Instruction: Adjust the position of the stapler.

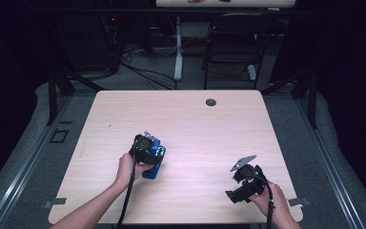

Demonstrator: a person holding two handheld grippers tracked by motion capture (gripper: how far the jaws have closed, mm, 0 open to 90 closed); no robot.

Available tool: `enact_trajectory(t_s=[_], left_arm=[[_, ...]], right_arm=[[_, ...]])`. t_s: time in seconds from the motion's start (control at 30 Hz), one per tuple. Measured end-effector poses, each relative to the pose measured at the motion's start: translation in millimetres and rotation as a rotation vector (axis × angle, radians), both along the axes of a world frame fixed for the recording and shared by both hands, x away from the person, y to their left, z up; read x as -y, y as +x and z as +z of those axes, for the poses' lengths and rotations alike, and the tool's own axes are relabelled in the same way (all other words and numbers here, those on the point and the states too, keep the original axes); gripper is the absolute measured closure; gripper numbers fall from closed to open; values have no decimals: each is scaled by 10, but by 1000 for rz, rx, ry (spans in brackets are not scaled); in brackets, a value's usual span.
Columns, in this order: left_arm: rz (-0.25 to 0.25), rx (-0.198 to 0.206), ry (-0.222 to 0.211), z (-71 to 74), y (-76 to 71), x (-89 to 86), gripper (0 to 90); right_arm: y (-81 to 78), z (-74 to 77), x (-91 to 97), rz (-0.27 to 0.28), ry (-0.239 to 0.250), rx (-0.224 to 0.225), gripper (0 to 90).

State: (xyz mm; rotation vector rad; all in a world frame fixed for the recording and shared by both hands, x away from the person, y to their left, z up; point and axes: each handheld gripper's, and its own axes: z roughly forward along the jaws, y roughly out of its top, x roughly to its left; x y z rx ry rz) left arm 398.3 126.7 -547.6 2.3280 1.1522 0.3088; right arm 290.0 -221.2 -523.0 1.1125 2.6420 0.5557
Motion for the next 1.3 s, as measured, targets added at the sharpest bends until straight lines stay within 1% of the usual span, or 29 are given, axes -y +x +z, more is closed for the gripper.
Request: enact_trajectory(t_s=[0.03, 0.07, 0.1, 0.23, 0.27, 0.3, 0.43, 0.47, 0.5, 0.6, 0.63, 0.67, 0.73, 0.77, 0.8, 0.93, 1.03, 1.07, 1.13, 1.27, 1.3], left_arm=[[4, 8, 10, -6, 4, -2, 484], [4, 10, 10, -9, 8, -8, 509], [4, 9, 7, -11, 10, -11, 509], [-7, 35, 48, -2, -14, 31, 525], [-10, 31, 44, -2, -11, 24, 525], [-13, 32, 43, -3, -8, 19, 525], [-19, 27, 50, 4, -2, 17, 527], [-19, 25, 52, 6, -1, 12, 531], [-22, 24, 48, 6, 2, 2, 537], [-29, 18, 48, 10, 7, -25, 554], [-28, 21, 46, 9, 7, -35, 557], [-30, 21, 48, 10, 7, -38, 560], [-35, 21, 45, 10, 8, -44, 562], [-38, 21, 46, 10, 10, -47, 562], [-40, 21, 49, 11, 10, -51, 565], [-48, 16, 45, 15, 16, -82, 580], [-53, 16, 46, 17, 20, -104, 591], [-57, 16, 49, 19, 23, -110, 597], [-64, 11, 41, 20, 31, -128, 609], [-77, 10, 42, 23, 32, -137, 619], [-89, 8, 38, 24, 31, -141, 627]], right_arm=[[0, 0, -1, 1, -1, 0, 84], [-2, -3, -5, -1, 7, -1, 84], [-3, -3, -5, -1, 6, 0, 84], [-1, 4, 1, -4, -6, -1, 84], [-1, 4, 3, -6, -3, -2, 84], [0, 5, 5, -6, -9, -1, 84], [-6, 9, -1, -6, -3, 0, 85], [-8, 15, -2, -6, -12, 1, 84], [-9, 8, -3, -8, -3, 2, 84], [-6, 15, 7, -13, -10, -5, 85], [-5, 11, 9, -14, -2, -4, 84], [-4, 11, 15, -17, -8, 2, 84], [-1, 14, 18, -14, -6, -2, 85], [-9, -1, 11, -27, 12, 8, 85], [-3, 16, 16, -15, -12, 1, 85], [0, 10, 16, -18, -5, -3, 85], [4, 10, 22, -21, -16, -5, 86], [8, 9, 28, -18, -13, -5, 87], [5, 3, 29, -25, 5, -6, 87], [8, 12, 40, -27, -8, -4, 88], [8, 12, 40, -27, -9, -4, 88]])
